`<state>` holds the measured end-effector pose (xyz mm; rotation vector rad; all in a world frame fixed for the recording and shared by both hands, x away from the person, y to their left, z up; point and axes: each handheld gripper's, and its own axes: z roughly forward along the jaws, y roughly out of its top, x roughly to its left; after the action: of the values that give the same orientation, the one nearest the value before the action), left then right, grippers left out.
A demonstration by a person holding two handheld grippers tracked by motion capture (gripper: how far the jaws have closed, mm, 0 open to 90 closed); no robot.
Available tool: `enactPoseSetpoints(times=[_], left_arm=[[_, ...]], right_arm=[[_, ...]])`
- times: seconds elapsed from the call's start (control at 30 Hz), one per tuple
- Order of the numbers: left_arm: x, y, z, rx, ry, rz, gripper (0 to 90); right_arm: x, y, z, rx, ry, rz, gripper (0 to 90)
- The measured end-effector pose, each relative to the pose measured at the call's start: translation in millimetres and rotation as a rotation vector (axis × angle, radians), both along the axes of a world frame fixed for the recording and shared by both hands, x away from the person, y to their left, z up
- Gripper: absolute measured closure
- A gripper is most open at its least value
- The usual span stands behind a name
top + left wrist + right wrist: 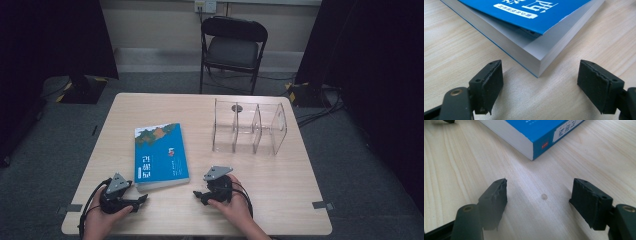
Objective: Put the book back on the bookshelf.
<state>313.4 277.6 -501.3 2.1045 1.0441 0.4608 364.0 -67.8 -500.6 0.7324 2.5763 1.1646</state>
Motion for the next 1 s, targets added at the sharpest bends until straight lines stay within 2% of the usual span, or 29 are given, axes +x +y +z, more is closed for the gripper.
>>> enactPoseSetpoints(times=[0.07,0.1,0.2,0.3,0.43,0.53,0.7,0.83,1.0], left_arm=[[0.5,0.4,0.4,0.001,-0.001,0.001,21.4],[0.6,0.1,-0.1,-0.017,-0.004,0.007,23.9],[1.8,0.2,0.7,-0.011,-0.011,0.007,29.3],[5.4,-3.4,3.6,0.007,0.013,0.024,31.4],[10.0,-7.1,3.8,0.0,0.012,0.027,34.0],[13.2,-9.1,7.3,0.022,0.038,0.043,38.3],[13.6,-9.8,8.1,0.024,0.043,0.048,39.2],[14.7,-11.2,10.6,0.048,0.056,0.044,39.4],[16.3,-12.2,12.3,0.047,0.07,0.048,39.5]], right_arm=[[-0.1,0.1,0.0,0.0,0.001,0.0,28.5],[0.0,0.1,-0.1,0.0,0.0,0.0,28.5],[-0.1,0.1,-0.1,0.0,0.0,-0.001,28.5],[0.1,0.0,0.0,-0.001,-0.002,0.0,28.5],[0.0,0.1,-0.1,0.0,-0.001,0.0,28.5],[-0.1,0.1,-0.1,0.0,0.0,-0.001,28.5],[0.0,0.1,-0.1,0.0,-0.002,0.0,28.5],[-0.1,0.2,-0.1,0.0,-0.001,-0.001,28.5],[0.0,0.2,-0.1,0.0,-0.002,0.0,28.5]])
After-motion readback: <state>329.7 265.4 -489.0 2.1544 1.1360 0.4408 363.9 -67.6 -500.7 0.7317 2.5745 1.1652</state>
